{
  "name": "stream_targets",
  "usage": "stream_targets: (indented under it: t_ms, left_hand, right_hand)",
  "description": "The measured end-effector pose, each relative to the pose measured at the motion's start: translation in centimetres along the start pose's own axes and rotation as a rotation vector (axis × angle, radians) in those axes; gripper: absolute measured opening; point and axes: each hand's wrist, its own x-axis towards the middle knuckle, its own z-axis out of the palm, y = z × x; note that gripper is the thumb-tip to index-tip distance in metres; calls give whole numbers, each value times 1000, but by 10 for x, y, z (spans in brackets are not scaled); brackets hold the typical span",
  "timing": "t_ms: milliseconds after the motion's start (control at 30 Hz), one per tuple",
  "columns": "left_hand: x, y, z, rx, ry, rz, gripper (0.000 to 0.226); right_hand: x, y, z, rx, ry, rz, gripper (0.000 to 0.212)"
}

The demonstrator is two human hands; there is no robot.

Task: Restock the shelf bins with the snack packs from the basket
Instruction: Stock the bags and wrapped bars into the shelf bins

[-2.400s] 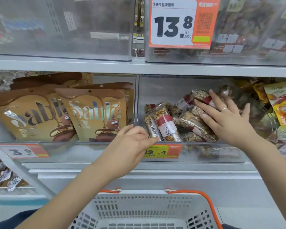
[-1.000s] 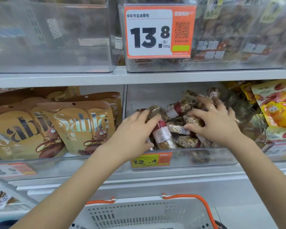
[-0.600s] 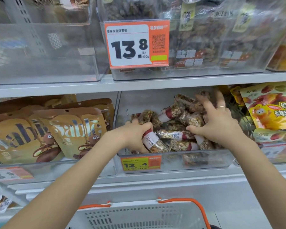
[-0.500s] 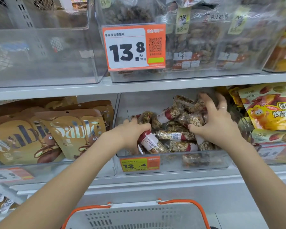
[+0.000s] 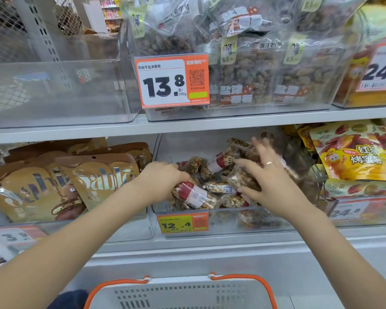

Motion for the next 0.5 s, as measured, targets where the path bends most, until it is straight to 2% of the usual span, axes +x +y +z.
stream_targets:
  t_ms: [67, 100, 167, 233, 333, 400, 500]
  left_hand:
    - [-5, 1, 0, 20, 71, -63, 42]
    - [-7, 1, 0, 1, 119, -97, 43]
    - [-13, 5, -1, -44, 256, -106, 47]
    - [-18, 6, 0, -56, 385, -29, 62]
    - [-22, 5, 0, -17, 538, 4, 69]
    - [-24, 0, -3, -30, 642, 15, 63]
    - [-21, -4, -11, -78, 702, 23, 60]
  right_hand:
    - [0, -16, -1, 123, -23, -82, 51]
    - [-1, -25, -1, 197, -64, -89, 50]
    - [-2, -43, 5, 296, -155, -107, 57]
    - [-2, -56, 15, 376, -199, -120, 68]
    - [3, -62, 25, 513, -196, -33, 77]
    - [8, -64, 27, 569, -160, 3, 75]
    - [15, -66, 26, 683, -99, 23, 70]
